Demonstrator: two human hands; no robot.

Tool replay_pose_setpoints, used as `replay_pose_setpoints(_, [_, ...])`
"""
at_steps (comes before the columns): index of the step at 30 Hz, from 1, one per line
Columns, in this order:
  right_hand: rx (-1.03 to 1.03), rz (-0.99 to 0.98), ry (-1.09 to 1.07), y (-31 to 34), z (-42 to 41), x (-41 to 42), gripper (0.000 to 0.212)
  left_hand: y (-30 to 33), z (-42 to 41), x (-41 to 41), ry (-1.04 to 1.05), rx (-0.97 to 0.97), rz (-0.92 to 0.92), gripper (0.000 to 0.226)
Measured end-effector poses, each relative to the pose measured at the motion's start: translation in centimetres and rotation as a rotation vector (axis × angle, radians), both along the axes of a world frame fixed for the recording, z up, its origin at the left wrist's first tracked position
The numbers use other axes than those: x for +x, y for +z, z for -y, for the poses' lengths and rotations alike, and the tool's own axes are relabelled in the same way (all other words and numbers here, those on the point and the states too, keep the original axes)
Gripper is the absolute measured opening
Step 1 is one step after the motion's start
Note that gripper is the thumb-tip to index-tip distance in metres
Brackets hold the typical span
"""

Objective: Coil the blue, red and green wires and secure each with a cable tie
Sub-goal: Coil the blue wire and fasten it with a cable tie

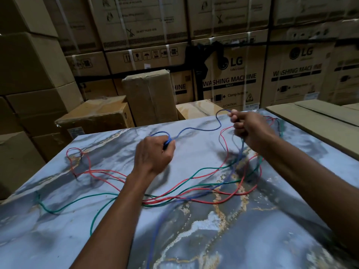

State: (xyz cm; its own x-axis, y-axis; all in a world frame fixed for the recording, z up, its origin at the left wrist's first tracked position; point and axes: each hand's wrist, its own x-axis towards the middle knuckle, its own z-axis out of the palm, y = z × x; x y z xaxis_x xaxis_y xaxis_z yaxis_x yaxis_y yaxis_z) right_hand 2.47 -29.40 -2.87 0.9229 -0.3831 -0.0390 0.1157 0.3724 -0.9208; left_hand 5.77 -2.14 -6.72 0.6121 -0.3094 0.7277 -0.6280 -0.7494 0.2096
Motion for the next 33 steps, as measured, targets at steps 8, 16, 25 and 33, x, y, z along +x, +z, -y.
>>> replay_pose_setpoints(8, [-1.178, -0.103, -0.523, -3.8, 4.2, 0.3, 0.040, 0.4, -1.5, 0.2, 0.241, -0.387, -0.169, 0.047])
replay_pose_setpoints(16, [-1.683, 0.054, -0.323, -5.6, 0.6, 0.9, 0.028, 0.7, 0.2, 0.6, -0.070, -0.604, -0.485, 0.055])
replay_pose_setpoints(25, [-1.454, 0.593, -0.076, -3.5, -7.4, -2.2, 0.043, 1.9, 2.2, -1.3, -0.295, -0.768, -0.770, 0.046])
replay_pose_setpoints(33, [-1.222, 0.611, -0.137, -2.0, -5.1, -1.3, 0.042, 3.0, 1.2, -2.3, -0.763, -0.780, -1.410, 0.040])
